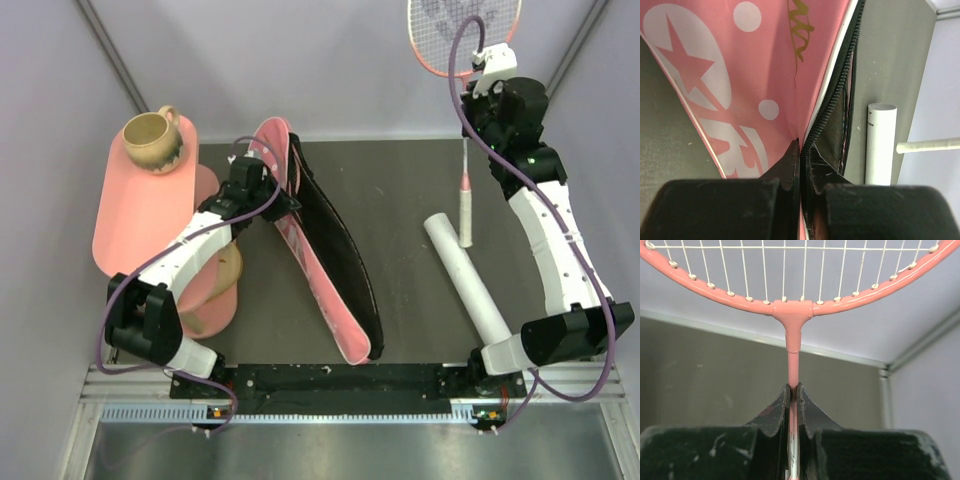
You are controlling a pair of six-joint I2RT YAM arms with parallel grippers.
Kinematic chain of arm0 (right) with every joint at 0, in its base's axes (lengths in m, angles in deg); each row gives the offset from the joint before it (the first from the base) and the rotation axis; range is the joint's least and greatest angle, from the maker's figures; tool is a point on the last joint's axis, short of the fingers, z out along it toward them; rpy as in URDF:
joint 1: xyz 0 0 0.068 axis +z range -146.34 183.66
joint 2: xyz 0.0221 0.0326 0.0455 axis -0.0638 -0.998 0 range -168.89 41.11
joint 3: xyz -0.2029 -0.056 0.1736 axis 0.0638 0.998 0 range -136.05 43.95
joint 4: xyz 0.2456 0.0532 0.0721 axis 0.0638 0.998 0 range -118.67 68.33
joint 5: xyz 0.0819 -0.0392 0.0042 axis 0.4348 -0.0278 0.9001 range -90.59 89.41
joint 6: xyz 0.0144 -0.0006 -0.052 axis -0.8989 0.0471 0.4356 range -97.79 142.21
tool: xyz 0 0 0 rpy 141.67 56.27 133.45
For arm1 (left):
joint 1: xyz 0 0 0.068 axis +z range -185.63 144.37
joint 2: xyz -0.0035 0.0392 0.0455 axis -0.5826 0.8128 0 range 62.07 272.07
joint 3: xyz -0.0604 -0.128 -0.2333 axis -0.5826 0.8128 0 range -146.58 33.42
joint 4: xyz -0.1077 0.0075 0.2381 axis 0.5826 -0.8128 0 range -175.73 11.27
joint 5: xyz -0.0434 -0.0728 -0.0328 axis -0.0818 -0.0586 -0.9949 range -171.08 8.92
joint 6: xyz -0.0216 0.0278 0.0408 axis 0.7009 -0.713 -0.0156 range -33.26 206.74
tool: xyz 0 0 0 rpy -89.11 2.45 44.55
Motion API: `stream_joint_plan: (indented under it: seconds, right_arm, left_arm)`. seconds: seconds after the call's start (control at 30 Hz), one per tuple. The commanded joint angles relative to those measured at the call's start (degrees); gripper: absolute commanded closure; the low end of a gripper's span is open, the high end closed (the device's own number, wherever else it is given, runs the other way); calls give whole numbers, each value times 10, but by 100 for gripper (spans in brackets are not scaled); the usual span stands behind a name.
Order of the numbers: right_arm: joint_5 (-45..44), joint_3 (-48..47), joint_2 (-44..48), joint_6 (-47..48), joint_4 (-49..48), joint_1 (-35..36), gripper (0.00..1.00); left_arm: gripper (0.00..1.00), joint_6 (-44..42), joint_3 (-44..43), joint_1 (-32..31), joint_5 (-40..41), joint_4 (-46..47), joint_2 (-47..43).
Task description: Pack up the badminton gear
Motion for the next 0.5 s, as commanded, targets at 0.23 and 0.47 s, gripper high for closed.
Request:
stream_joint_plan:
  seconds: [0.23, 0.47]
  right_arm:
    - [435, 32, 16, -291, -56, 3, 100]
    - [550, 72, -10, -356, -93, 3, 100]
  left_arm:
    - [100, 8, -65, -5, -65, 94, 43]
    - [100, -3, -102, -4, -76, 95, 83]
